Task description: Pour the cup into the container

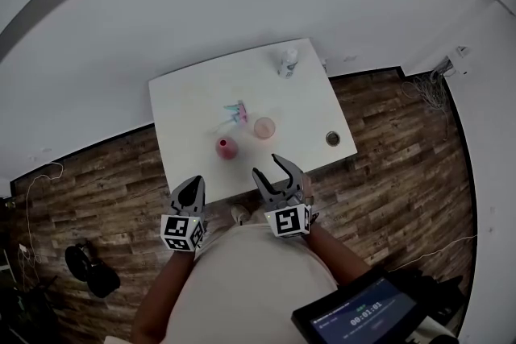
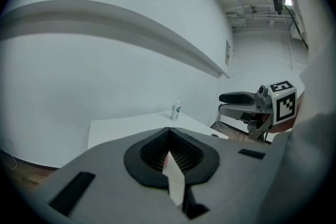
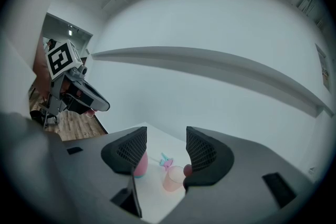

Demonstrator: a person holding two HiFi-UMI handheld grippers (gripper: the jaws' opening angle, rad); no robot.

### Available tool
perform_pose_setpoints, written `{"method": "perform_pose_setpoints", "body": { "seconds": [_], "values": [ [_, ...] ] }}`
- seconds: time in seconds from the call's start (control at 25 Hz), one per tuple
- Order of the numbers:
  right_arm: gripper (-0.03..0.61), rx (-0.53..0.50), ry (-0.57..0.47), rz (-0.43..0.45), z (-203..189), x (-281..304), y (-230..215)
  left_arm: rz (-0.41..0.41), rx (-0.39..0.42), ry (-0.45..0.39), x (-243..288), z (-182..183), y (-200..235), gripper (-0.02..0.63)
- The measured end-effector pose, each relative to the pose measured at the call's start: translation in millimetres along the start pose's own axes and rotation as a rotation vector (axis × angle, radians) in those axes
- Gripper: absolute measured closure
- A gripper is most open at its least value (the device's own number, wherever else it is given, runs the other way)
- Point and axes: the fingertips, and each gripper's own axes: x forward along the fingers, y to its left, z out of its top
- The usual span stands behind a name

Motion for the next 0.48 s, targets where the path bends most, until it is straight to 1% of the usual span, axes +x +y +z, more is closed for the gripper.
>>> {"method": "perform_pose_setpoints", "body": {
  "seconds": [0.48],
  "values": [
    [0.337,-0.015,0.015,0.006,-16.0,-34.0,-31.9,-0.019,-0.047,0.013,10.8,-0.6,-50.2,0.604]
  ]
}}
